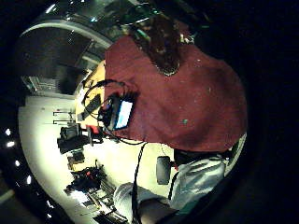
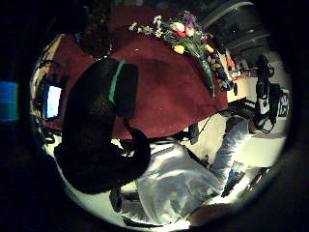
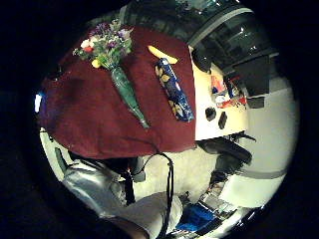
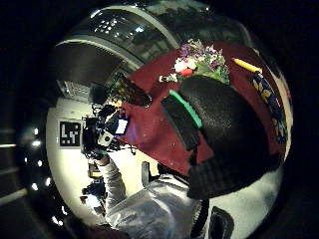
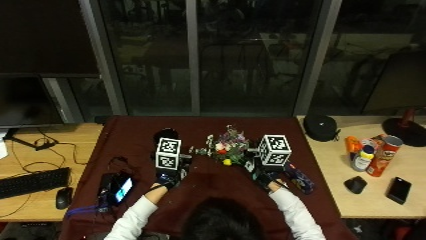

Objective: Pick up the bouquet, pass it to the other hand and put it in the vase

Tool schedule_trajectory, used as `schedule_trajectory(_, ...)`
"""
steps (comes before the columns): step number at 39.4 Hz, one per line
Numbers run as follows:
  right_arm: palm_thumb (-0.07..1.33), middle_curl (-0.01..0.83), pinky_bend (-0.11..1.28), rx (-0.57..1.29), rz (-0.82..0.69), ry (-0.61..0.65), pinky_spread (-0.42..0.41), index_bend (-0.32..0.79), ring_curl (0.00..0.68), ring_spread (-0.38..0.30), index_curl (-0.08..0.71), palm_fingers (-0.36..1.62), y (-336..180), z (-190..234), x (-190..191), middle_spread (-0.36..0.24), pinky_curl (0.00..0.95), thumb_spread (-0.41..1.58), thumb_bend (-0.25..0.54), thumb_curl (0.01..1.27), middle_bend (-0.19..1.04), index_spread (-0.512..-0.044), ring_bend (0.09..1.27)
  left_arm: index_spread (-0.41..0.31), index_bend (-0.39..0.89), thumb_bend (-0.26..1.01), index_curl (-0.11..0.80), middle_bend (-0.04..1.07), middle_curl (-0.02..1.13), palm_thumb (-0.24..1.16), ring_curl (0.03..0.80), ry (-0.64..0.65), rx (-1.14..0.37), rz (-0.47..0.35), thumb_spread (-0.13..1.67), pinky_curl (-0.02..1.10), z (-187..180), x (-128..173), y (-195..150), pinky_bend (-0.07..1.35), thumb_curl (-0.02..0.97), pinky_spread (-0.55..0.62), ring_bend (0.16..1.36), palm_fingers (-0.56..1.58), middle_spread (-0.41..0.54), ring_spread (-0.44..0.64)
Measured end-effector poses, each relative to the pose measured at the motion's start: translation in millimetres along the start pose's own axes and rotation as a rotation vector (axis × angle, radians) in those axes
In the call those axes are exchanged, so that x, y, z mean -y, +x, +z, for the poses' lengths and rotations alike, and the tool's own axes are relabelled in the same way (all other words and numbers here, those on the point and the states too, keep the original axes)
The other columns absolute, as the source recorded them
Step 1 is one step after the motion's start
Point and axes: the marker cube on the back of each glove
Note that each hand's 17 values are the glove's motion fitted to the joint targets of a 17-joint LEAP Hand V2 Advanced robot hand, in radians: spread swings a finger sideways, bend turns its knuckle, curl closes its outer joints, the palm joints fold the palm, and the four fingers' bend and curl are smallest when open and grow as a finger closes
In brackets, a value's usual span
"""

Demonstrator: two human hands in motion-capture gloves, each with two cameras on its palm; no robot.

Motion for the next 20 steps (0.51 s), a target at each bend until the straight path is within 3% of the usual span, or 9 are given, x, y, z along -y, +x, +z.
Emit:
schedule_trajectory(1,0.31,0.020,0.39,0.004,-0.002,-0.001,0.092,0.16,0.057,0.054,0.040,0.25,0,0,0,0.018,0.088,0.44,0.211,0.05,0.13,-0.175,0.33,-0.057,0.29,0.15,0.093,0.31,0.09,0.23,0.072,0.001,0.000,-0.002,0.45,0.07,0,0,0,0.26,0.053,0.01,0.37,0.78,-0.028,0.02)
schedule_trajectory(4,0.35,0.042,0.43,0.026,-0.008,-0.007,0.126,0.16,0.101,0.075,0.084,0.22,2,0,-2,0.024,0.139,0.66,0.233,0.07,0.14,-0.236,0.37,-0.076,0.29,0.16,0.144,0.31,0.17,0.26,0.138,0.007,-0.006,-0.013,0.67,0.14,-2,-1,-2,0.25,0.081,0.01,0.38,0.76,-0.038,0.02)
schedule_trajectory(8,0.37,0.068,0.45,0.034,-0.005,-0.002,0.157,0.17,0.133,0.098,0.126,0.19,8,-4,-7,0.033,0.182,0.87,0.236,0.09,0.15,-0.282,0.39,-0.092,0.27,0.16,0.195,0.29,0.22,0.27,0.187,0.020,-0.025,-0.011,0.87,0.18,-8,-10,-1,0.23,0.113,0.01,0.39,0.75,-0.046,0.03)
schedule_trajectory(20,0.38,0.146,0.44,0.051,0.019,0.000,0.197,0.15,0.187,0.123,0.194,0.21,12,-15,-4,0.053,0.233,1.17,0.199,0.14,0.20,-0.333,0.44,-0.110,0.22,0.11,0.286,0.24,0.29,0.28,0.236,0.045,-0.087,0.025,1.13,0.25,-19,-17,0,0.19,0.184,0.01,0.34,0.76,-0.055,0.03)
